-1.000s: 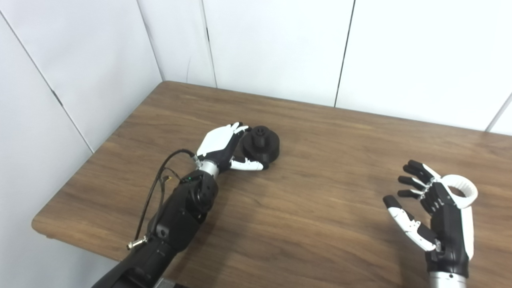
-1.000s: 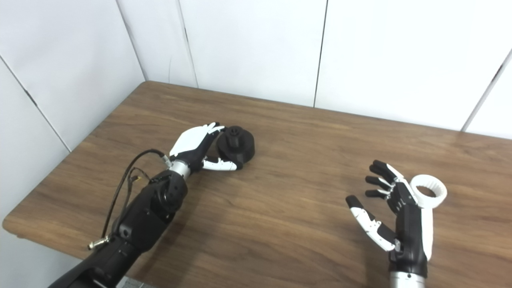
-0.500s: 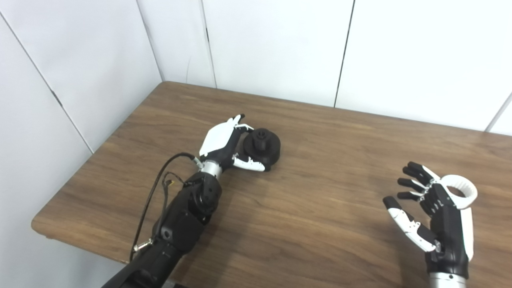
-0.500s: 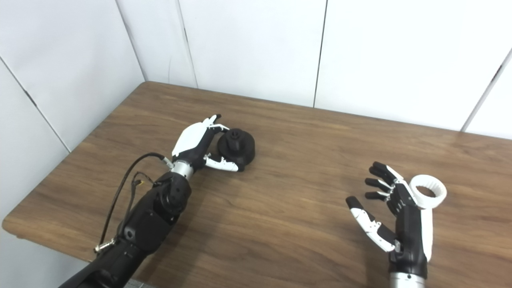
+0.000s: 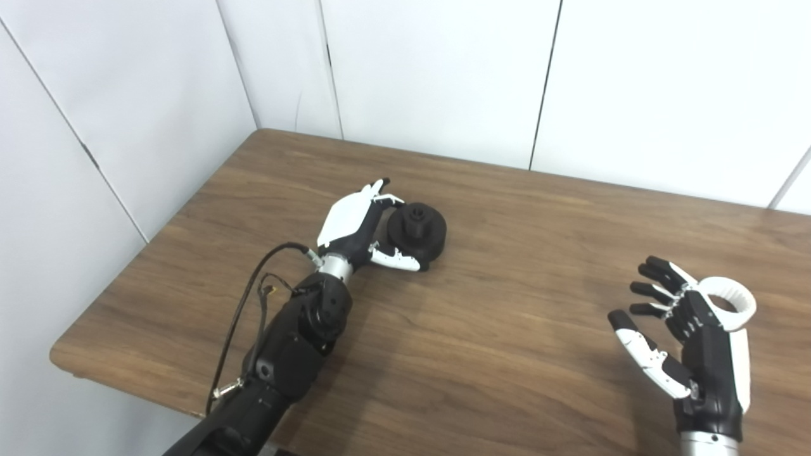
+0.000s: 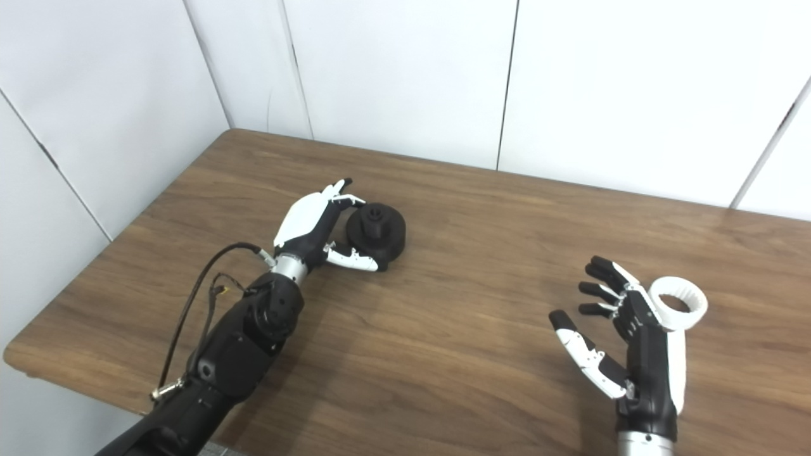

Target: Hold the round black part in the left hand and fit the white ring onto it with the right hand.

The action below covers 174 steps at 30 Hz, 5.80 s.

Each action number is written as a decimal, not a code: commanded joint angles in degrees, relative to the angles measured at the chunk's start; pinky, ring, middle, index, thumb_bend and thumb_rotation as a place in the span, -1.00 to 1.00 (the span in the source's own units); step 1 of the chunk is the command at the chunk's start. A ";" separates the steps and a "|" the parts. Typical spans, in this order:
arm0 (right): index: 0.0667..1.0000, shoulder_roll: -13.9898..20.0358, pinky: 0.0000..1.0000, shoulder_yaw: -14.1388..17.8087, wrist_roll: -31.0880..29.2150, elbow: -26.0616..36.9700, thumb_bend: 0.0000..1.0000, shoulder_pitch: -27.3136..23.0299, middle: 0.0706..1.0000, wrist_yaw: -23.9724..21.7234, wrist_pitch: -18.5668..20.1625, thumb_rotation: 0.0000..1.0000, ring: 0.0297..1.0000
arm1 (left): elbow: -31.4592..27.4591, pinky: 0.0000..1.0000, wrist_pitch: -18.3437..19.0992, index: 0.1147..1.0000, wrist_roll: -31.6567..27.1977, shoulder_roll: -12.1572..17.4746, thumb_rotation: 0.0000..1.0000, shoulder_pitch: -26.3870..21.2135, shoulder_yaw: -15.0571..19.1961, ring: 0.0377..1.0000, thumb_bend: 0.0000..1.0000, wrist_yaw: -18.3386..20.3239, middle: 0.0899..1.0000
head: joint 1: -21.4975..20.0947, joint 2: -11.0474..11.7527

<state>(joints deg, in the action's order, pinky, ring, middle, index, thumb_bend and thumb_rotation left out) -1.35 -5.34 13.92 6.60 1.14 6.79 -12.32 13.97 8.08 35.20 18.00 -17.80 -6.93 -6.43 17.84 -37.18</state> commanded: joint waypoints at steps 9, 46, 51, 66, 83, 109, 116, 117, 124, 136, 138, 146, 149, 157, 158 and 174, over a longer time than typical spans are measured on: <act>0.52 0.30 0.13 0.35 0.04 0.21 0.31 2.19 0.52 -0.20 0.28 -0.43 0.38 | -4.68 1.00 -1.07 0.07 0.61 -0.59 -0.46 0.61 -2.11 1.00 0.81 0.53 1.00 | -0.22 -0.47; 0.53 -0.89 0.16 -0.48 0.14 1.74 0.27 2.36 0.51 0.10 2.48 -0.46 0.39 | -25.18 1.00 -3.43 0.06 1.96 -6.60 -0.35 15.07 -15.63 1.00 0.91 10.74 1.00 | -3.93 -2.42; 0.53 -1.21 0.14 -0.76 1.06 1.89 0.27 2.35 0.51 0.40 2.75 -0.42 0.38 | -26.41 1.00 -3.92 0.06 2.71 -7.06 -0.37 16.55 -16.40 1.00 0.92 11.52 1.00 | -5.35 -2.89; 0.54 -3.93 0.13 -2.72 3.33 2.31 0.26 2.56 0.52 1.53 3.67 -0.41 0.40 | -27.97 1.00 -4.90 0.06 2.61 -5.95 -0.38 17.86 -14.84 1.00 0.87 13.67 1.00 | -17.43 -3.88; 0.52 -6.98 0.12 -5.94 7.87 -0.08 0.27 1.55 0.48 5.49 3.06 -0.47 0.36 | -27.42 1.00 -8.54 0.08 -1.50 -2.89 -0.41 18.23 -10.86 1.00 0.83 15.77 1.00 | -28.63 -2.47; 0.44 10.35 0.29 2.20 24.73 7.26 0.26 -9.60 0.62 3.16 11.20 -0.42 0.56 | -26.55 1.00 -8.84 0.08 -2.33 -3.82 -0.44 17.87 -10.12 1.00 0.83 16.10 1.00 | -31.09 -2.25; 0.42 12.89 0.30 3.33 26.36 6.29 0.28 -12.98 0.63 2.87 13.02 -0.41 0.58 | -26.24 1.00 -8.84 0.08 -2.47 -4.62 -0.45 17.83 -10.20 1.00 0.83 15.75 1.00 | -30.70 -2.06; 0.42 13.24 0.29 3.41 26.73 6.05 0.29 -13.43 0.63 2.94 13.22 -0.39 0.58 | -26.19 1.00 -8.86 0.08 -2.50 -4.68 -0.45 17.80 -10.16 1.00 0.83 15.71 1.00 | -30.67 -2.07; 0.42 14.97 0.34 4.04 28.58 4.89 0.32 -15.61 0.65 2.33 15.13 -0.35 0.62 | -25.91 1.00 -9.15 0.08 -2.51 -4.65 -0.45 17.79 -9.97 1.00 0.83 15.49 1.00 | -30.58 -2.07; 0.61 20.58 0.69 3.44 27.51 1.98 0.48 -18.72 0.95 -7.78 22.91 -0.05 0.93 | -25.93 1.00 -9.33 0.08 -2.72 -4.51 -0.48 17.86 -9.68 1.00 0.84 15.69 1.00 | -30.60 -2.09; 0.65 21.30 0.78 3.17 27.33 1.07 0.56 -18.94 0.99 -9.23 23.95 0.06 0.96 | -25.82 1.00 -9.36 0.08 -2.72 -4.52 -0.48 17.83 -9.67 1.00 0.85 15.69 1.00 | -30.66 -2.10; 0.71 23.54 0.86 2.30 26.29 -2.52 0.86 -19.40 1.00 -12.53 25.82 0.32 0.99 | -26.17 1.00 -9.26 0.08 -2.42 -4.47 -0.45 17.93 -9.67 1.00 0.83 15.80 1.00 | -30.47 -2.23; 0.76 24.28 0.88 1.51 26.33 -3.30 0.95 -19.40 1.00 -14.47 27.13 0.40 1.00 | -26.29 1.00 -9.32 0.08 -2.29 -4.51 -0.45 18.09 -9.74 1.00 0.83 15.73 1.00 | -30.21 -2.35; 0.79 24.86 0.89 -0.06 25.02 -4.69 1.00 -19.26 1.00 -17.60 28.77 0.38 1.00 | -26.76 1.00 -8.77 0.08 -1.97 -4.65 -0.47 18.32 -9.81 1.00 0.83 15.92 1.00 | -29.86 -2.60; 0.79 24.83 0.88 -0.22 24.83 -4.97 1.00 -19.24 1.00 -17.59 28.64 0.37 1.00 | -26.79 1.00 -8.77 0.08 -2.04 -4.64 -0.47 18.31 -9.77 1.00 0.83 15.93 1.00 | -29.82 -2.63; 0.70 23.70 0.93 -2.64 24.54 -8.89 1.00 -19.32 1.00 -14.76 27.44 0.15 1.00 | -26.79 1.00 -9.01 0.08 -2.02 -4.84 -0.46 18.47 -9.78 1.00 0.84 15.72 1.00 | -29.21 -2.89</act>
<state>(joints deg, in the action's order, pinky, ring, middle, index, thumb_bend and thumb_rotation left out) 22.43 -7.98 38.82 -2.22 -16.18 -8.95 16.34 -11.72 -0.12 33.12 13.12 1.22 -16.94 9.83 -11.43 -39.99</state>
